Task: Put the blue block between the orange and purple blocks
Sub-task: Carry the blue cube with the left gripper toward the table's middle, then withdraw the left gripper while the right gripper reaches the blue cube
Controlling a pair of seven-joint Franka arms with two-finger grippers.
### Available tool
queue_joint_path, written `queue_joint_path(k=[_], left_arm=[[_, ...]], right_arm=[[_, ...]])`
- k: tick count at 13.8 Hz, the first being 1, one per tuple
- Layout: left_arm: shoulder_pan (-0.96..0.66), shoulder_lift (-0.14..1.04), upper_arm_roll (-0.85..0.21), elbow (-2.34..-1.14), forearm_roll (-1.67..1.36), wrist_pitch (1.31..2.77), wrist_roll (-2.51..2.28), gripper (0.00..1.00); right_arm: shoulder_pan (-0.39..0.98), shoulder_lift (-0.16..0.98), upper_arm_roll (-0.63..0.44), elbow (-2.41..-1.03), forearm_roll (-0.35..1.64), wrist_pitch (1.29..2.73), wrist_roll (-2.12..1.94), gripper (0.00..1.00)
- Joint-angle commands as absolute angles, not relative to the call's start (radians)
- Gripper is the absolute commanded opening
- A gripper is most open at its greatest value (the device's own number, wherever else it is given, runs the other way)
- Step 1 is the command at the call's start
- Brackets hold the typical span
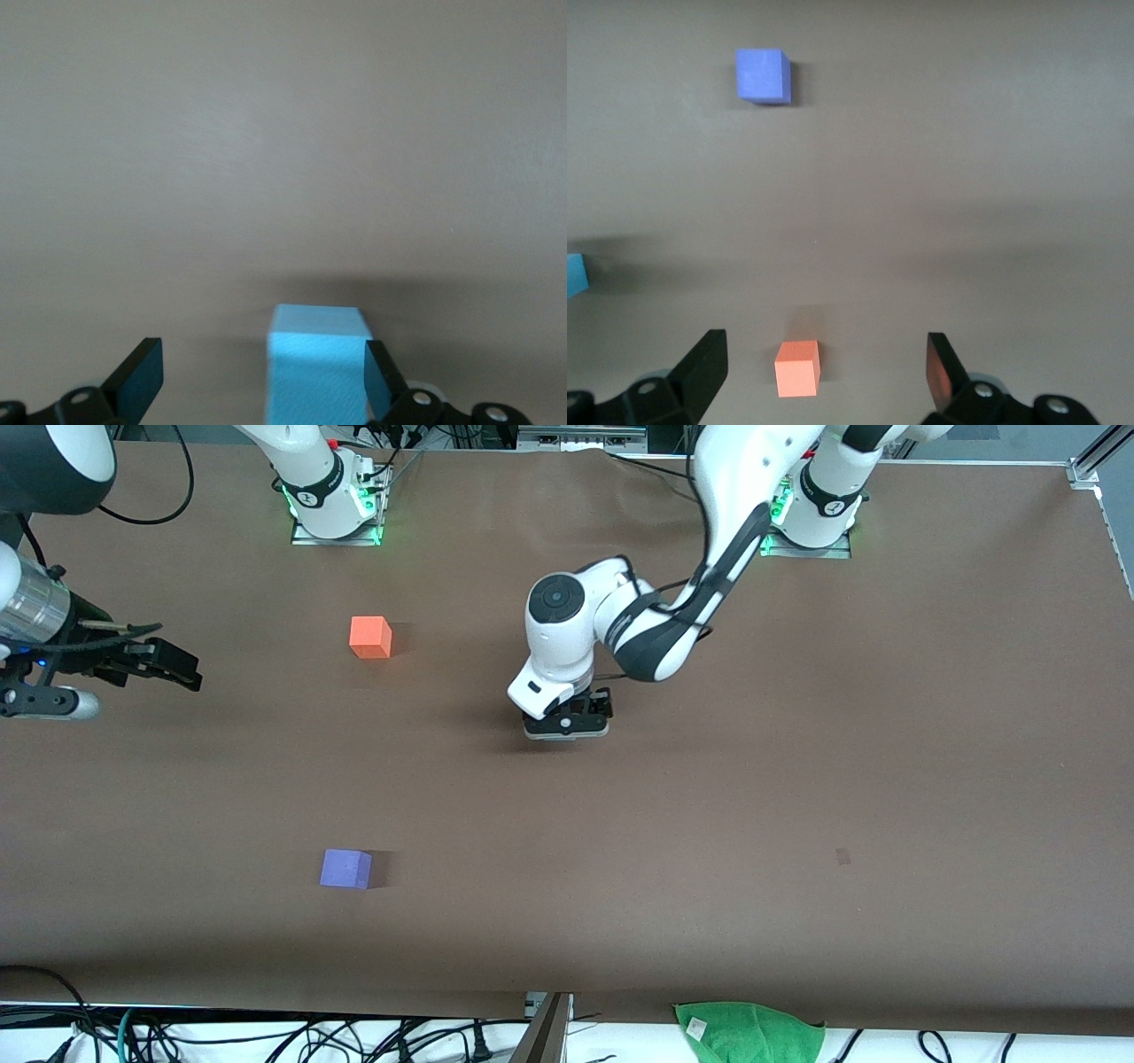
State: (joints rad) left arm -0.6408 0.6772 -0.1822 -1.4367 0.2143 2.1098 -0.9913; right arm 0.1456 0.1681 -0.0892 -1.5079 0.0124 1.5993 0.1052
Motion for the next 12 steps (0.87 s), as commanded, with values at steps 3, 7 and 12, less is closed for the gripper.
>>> queue_joint_path(k=[3,7,12], left_arm=[[-0.465,0.461,-0.203,-1.463,0.068,1.818,-0.729,1.0],[-0.286,0.341,-0.201,-1.463,0.063,1.665,-0.527,1.0],[-0.094,0.239,-0.198,-1.46,0.064,1.494,-0.335,1.0]], right_arm=[[0.17,0.279,-0.077,-1.499,0.064,1.58,0.063,0.99],[0.323,0.371,-0.075,-1.516,0.141,1.682,0.125,0.99],[0.578,0.504,-0.069,-1.526,0.264,1.961,0.519,1.0]])
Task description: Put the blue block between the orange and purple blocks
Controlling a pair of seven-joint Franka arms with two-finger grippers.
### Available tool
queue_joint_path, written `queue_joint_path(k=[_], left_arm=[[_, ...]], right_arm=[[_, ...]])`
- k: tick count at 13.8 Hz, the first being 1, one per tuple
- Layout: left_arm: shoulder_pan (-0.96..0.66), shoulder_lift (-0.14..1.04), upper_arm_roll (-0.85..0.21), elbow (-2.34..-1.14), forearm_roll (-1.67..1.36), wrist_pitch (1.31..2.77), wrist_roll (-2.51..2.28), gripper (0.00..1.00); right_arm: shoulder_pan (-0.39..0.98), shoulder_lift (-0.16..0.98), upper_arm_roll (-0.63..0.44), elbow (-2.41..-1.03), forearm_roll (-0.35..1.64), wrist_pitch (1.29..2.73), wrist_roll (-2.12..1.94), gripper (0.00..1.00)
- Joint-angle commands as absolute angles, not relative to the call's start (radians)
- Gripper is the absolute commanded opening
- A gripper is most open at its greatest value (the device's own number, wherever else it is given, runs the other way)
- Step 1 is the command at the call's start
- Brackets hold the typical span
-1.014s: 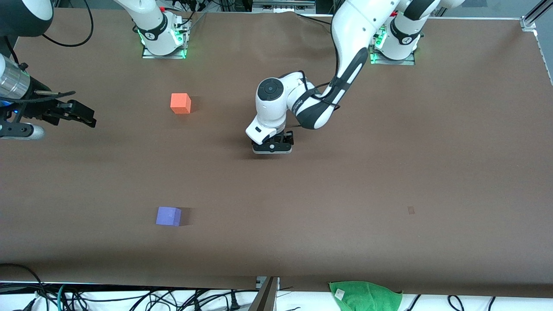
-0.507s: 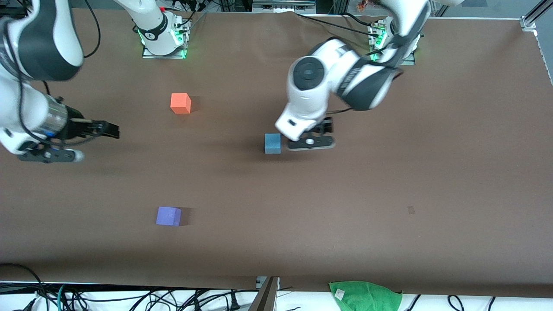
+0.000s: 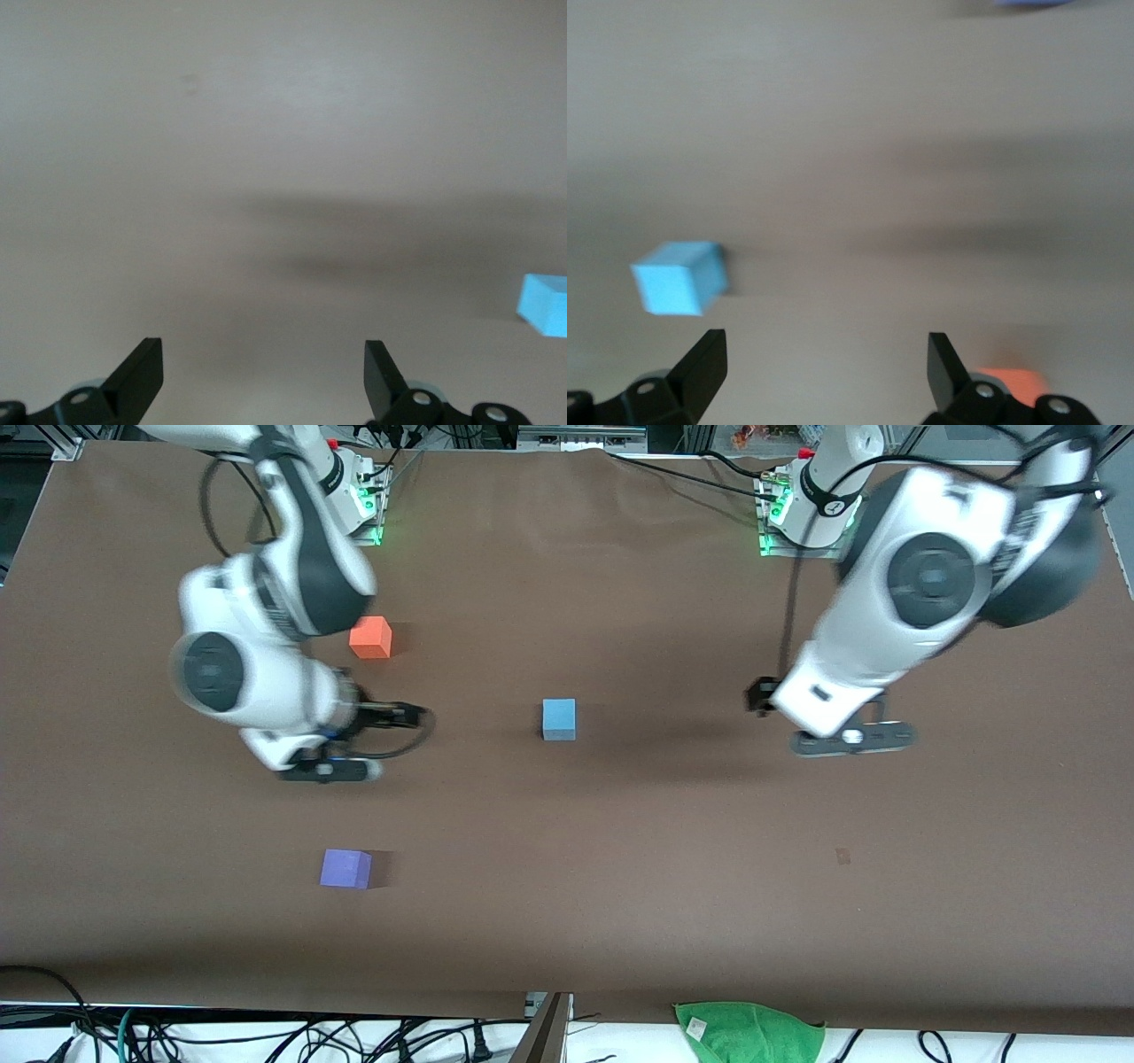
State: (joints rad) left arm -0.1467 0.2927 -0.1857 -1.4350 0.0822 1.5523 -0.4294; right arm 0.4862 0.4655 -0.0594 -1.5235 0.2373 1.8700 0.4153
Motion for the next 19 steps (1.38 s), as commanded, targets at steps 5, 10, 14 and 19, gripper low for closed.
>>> queue_joint_path(k=[5,10,14,19], left_arm=[[0.046,0.154,-0.196,-1.473,0.057,1.474,-0.117,1.0],[0.074,-0.03,-0.108,-1.724,-0.049,1.69,-0.041,1.0],[0.017,-0.057,-0.048,-1.741,-0.034,1.692,-0.049,1.0],[-0.006,-0.057,-0.009,-1.74,-0.025,1.661,-0.046,1.0]], right_arm=[[0.765,0.645,-0.071,-1.526,0.261,2.251,0.666,1.0],[0.825,0.719,-0.078,-1.532,0.198,2.353,0.689,0.99],[0.822,0.716,-0.081,-1.54,0.184,2.347,0.68,0.99],[0.831,0.718,-0.087,-1.577,0.176,2.335,0.69,0.99]])
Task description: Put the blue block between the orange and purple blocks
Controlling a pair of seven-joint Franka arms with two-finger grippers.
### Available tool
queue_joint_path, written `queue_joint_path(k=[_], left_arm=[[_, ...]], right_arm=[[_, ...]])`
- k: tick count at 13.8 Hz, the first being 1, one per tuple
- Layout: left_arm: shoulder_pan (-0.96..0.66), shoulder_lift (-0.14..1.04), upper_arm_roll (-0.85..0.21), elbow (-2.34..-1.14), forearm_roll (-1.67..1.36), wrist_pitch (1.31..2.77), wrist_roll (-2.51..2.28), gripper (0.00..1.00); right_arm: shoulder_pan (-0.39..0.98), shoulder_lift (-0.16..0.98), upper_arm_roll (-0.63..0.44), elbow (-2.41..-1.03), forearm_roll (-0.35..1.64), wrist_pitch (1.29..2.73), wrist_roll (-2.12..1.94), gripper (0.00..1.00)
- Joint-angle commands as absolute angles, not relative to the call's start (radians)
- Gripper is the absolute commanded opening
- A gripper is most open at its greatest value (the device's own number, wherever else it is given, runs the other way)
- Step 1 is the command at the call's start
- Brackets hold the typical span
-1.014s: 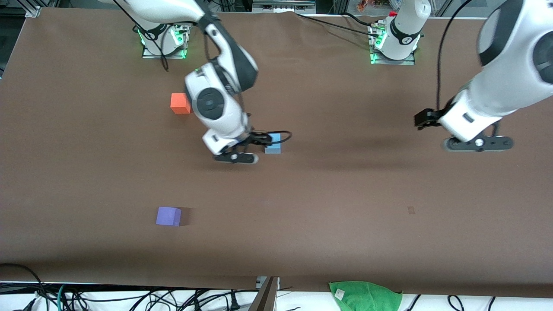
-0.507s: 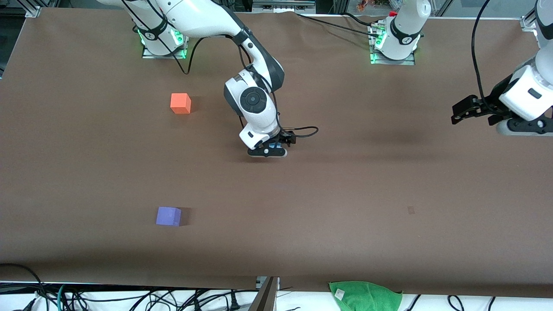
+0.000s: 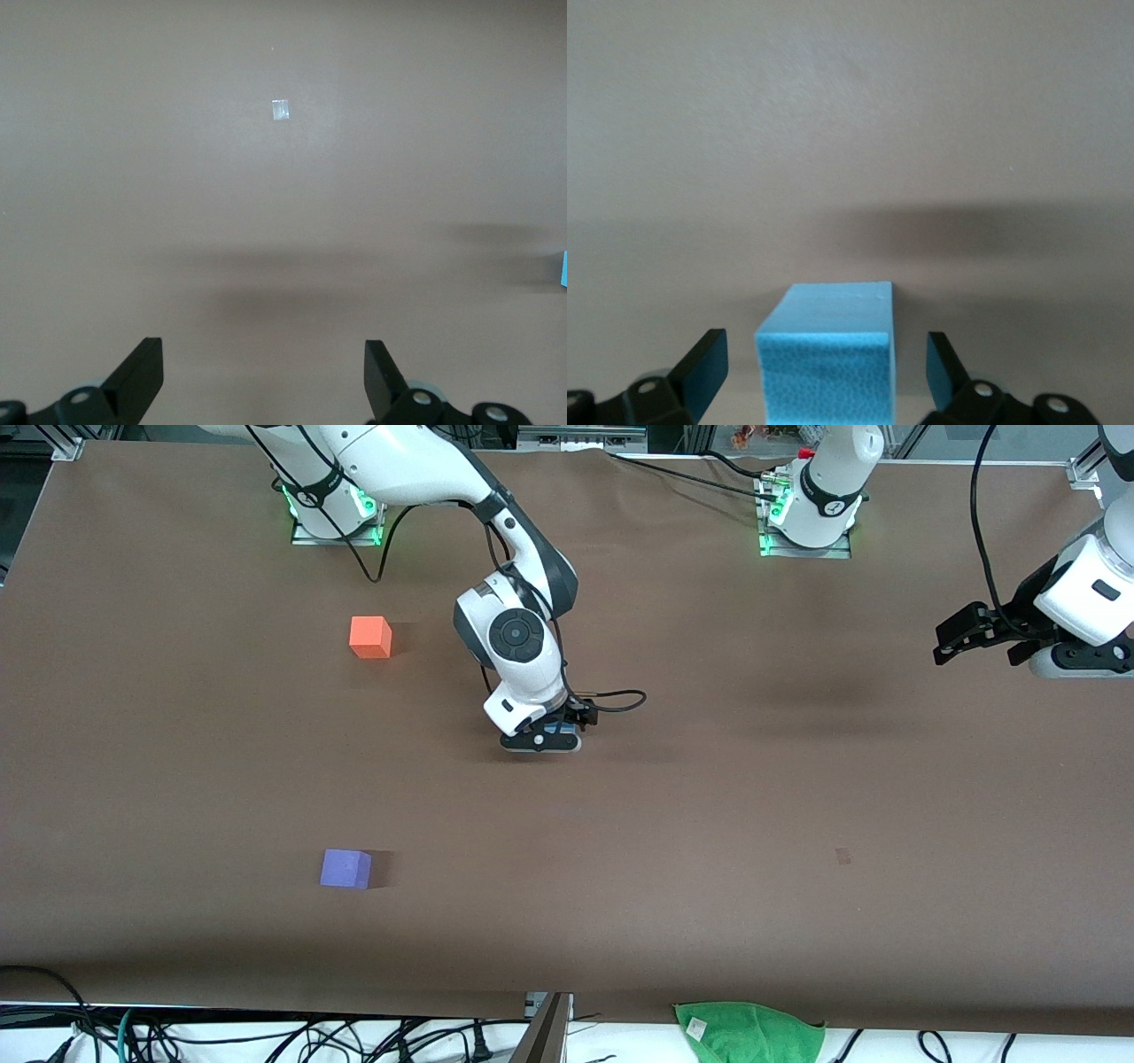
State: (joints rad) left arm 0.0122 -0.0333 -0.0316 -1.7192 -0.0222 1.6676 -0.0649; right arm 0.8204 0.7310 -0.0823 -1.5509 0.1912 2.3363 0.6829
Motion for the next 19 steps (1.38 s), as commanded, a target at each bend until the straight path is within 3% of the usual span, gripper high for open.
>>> queue_joint_path(k=[1,3,7,10,13,19], left_arm=[[-0.006,-0.054,-0.009,-1.74,-0.025,1.658,-0.046,1.0],[-0.002,-0.04,-0.015,-1.715,-0.025,1.619,-0.048,1.0],[-0.002,-0.037,-0.02,-1.71,-0.023,1.606,-0.048,1.0],[0.002,-0.035,-0.02,-1.71,-0.023,1.608,-0.048,1.0],[0.002,-0.037,-0.026,-1.707,0.015,1.606,-0.049,1.0],[0.0,-0.037,-0.026,-1.704,0.015,1.595,-0.046,1.0]], right_arm=[[0.833,0.721,-0.087,-1.58,0.178,2.335,0.696,0.99],[0.842,0.733,-0.087,-1.585,0.176,2.344,0.706,0.98],[0.841,0.749,-0.087,-1.585,0.178,2.347,0.704,0.85],[0.828,0.744,-0.087,-1.583,0.178,2.342,0.706,0.5],[0.816,0.712,-0.106,-1.583,0.178,2.333,0.681,0.23],[0.603,0.516,-0.149,-1.642,0.193,2.017,0.347,0.23]])
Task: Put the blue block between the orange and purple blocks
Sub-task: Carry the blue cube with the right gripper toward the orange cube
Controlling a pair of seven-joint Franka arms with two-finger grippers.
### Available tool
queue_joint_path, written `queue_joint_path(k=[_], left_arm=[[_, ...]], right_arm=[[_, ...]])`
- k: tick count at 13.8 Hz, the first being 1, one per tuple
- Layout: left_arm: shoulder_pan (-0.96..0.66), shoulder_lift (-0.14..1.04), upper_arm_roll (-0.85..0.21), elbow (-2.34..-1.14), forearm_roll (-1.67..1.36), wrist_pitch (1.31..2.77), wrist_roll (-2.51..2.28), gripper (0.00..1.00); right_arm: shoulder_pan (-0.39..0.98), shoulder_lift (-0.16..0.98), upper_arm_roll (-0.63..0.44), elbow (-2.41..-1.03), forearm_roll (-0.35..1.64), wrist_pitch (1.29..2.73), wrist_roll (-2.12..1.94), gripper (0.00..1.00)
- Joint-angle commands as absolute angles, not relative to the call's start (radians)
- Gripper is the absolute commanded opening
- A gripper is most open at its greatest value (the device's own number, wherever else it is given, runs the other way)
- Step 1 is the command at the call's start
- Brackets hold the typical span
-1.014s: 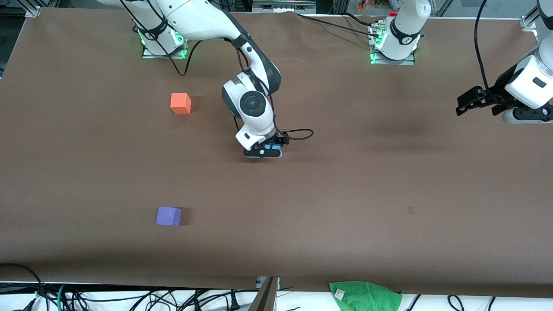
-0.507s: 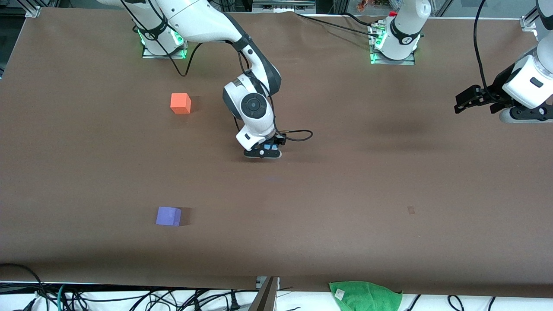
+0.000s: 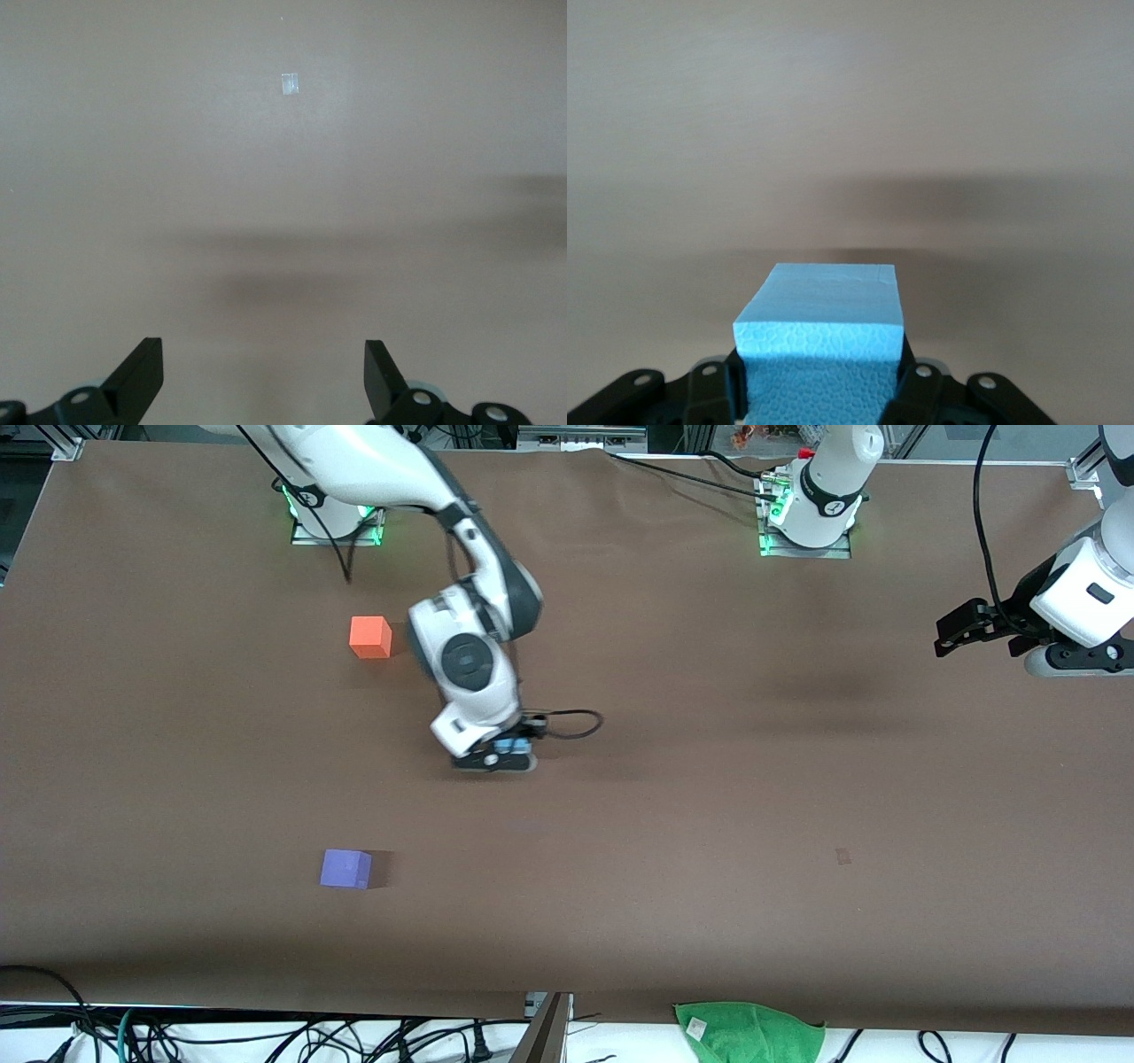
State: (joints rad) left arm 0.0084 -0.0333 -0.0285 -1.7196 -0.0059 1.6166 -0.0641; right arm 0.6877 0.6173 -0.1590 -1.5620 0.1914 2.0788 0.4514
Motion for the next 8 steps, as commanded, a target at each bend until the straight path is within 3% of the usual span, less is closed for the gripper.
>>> queue_joint_path(k=[1,4,8], left_arm=[[0.0,-0.037,-0.026,-1.703,0.015,1.595,-0.046,1.0],[-0.002,-0.037,-0.026,-1.701,0.015,1.589,-0.045,1.0],[-0.006,-0.037,-0.026,-1.701,0.015,1.589,-0.045,1.0]], right_arm=[[0.579,0.474,-0.172,-1.698,0.192,2.019,0.31,0.25],[0.575,0.414,-0.305,-1.851,0.192,2.034,0.175,0.25],[0.574,0.359,-0.344,-2.1,0.204,2.293,0.117,0.25]])
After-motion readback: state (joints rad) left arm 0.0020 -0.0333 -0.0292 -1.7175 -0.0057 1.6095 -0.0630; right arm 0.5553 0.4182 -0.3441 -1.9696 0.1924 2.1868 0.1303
